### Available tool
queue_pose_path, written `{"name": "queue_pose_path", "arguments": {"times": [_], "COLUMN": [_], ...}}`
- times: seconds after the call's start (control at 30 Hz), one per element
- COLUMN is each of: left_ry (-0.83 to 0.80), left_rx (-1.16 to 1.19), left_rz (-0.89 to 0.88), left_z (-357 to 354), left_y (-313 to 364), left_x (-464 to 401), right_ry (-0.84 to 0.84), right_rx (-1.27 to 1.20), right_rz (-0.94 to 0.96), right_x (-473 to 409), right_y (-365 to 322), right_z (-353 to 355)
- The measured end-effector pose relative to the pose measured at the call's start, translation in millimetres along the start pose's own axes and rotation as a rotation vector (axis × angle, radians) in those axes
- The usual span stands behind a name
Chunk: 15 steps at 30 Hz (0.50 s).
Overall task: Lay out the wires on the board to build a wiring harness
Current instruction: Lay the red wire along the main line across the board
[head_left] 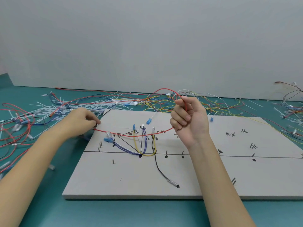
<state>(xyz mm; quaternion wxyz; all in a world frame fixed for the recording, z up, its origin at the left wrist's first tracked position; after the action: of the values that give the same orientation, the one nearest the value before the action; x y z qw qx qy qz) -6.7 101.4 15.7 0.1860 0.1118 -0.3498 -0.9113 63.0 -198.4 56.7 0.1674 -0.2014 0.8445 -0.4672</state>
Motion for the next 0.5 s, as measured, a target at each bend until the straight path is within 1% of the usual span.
{"name": "queue_pose_path", "arguments": {"times": [0.1,0.23,0.3,0.33,0.43,0.5], "left_ry": [0.005,0.114,0.132,0.132,0.133,0.123], "left_rx": [0.024,0.063,0.045,0.018,-0.157,-0.210], "left_rz": [0.010,-0.015,-0.042,-0.027,0.098,0.110], "left_z": [0.8,8.4,6.6,5.2,4.4,3.3], "left_y": [-1.2,-6.4,-8.9,-13.7,-36.0,-40.3], "left_x": [1.2,-5.0,-9.1,-11.3,-13.9,-15.1], "right_ry": [0.000,0.013,0.024,0.029,0.035,0.032], "right_rx": [-0.007,-0.037,-0.046,-0.047,-0.043,-0.038], "right_rz": [0.004,-0.010,-0.016,-0.017,-0.019,-0.024], "right_x": [0.1,-0.2,0.0,0.1,0.1,-0.1], "right_y": [-0.7,0.6,1.5,1.9,3.0,3.8], "right_z": [0.0,2.5,3.7,3.9,3.3,2.5]}}
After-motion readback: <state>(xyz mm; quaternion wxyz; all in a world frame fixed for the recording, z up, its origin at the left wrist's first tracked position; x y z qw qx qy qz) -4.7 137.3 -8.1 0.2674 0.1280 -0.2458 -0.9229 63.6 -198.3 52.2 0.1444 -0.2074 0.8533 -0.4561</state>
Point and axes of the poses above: each hand's wrist, its own x-axis away from the middle knuckle, its own z-axis out of the back of the hand, y = z × x, the point moved 10 cm from there along -x, towards the middle knuckle, and after that the axes turned 11 degrees about x, right-handed, at the moved point
